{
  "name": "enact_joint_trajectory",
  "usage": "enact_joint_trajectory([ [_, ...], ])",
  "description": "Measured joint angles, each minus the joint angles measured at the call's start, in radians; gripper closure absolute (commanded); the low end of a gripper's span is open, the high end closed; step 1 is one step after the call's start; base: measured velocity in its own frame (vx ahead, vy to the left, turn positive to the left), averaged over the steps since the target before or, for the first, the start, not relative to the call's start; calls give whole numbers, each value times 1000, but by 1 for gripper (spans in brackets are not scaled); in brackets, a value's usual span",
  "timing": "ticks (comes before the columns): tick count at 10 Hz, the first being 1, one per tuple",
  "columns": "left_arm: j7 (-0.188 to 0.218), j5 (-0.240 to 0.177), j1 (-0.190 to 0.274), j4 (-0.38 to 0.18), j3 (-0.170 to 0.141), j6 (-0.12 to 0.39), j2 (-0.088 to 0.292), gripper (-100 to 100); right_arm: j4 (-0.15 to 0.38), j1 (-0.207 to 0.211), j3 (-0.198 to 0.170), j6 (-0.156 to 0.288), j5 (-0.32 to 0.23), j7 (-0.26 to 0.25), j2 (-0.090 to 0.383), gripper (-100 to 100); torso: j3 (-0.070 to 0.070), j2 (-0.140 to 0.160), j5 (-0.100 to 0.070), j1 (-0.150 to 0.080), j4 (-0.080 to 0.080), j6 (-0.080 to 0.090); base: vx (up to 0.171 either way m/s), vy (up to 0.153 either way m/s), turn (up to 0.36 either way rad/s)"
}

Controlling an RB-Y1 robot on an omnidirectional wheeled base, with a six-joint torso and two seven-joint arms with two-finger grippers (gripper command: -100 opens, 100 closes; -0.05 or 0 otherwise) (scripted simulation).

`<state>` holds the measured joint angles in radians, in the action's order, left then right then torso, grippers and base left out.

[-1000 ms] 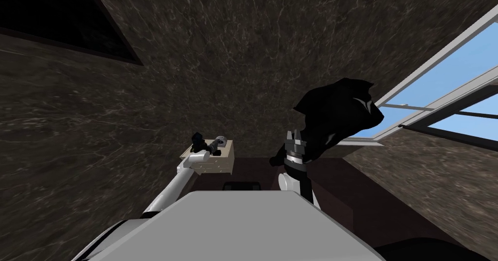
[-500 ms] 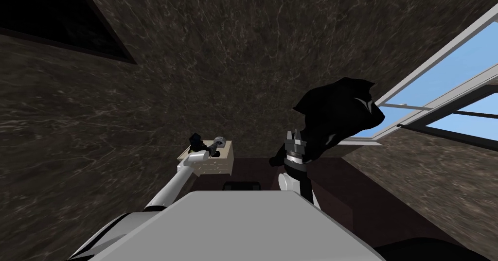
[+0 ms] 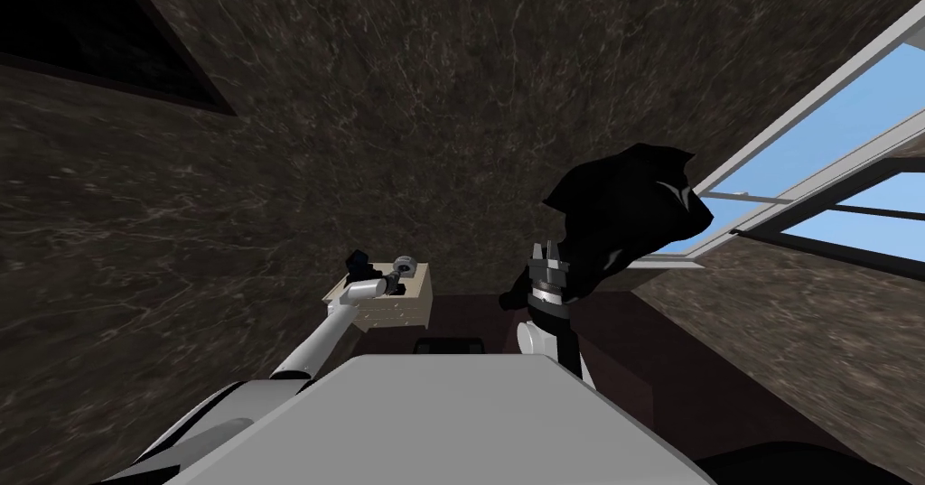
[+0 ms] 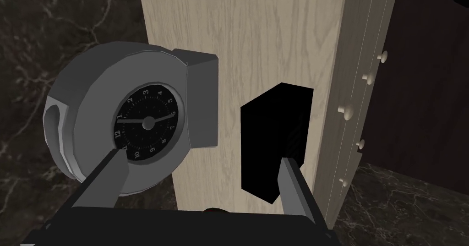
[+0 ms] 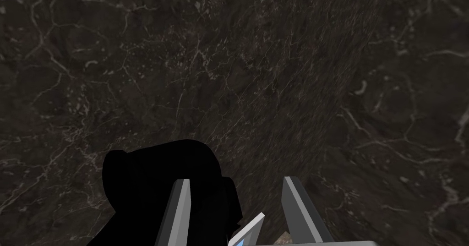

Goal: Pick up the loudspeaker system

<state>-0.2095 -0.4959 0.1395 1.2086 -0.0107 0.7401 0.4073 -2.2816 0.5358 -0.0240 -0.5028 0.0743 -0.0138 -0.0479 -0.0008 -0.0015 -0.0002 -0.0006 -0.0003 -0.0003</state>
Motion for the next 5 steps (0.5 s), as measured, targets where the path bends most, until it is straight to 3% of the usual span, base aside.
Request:
enact_joint_trajectory([
  [5, -4, -35, 77, -159, 7, 100, 42, -100, 0, 0, 0, 0, 0, 0, 0, 0, -1, -2, 0, -1, 0, 0, 46, -15, -41],
])
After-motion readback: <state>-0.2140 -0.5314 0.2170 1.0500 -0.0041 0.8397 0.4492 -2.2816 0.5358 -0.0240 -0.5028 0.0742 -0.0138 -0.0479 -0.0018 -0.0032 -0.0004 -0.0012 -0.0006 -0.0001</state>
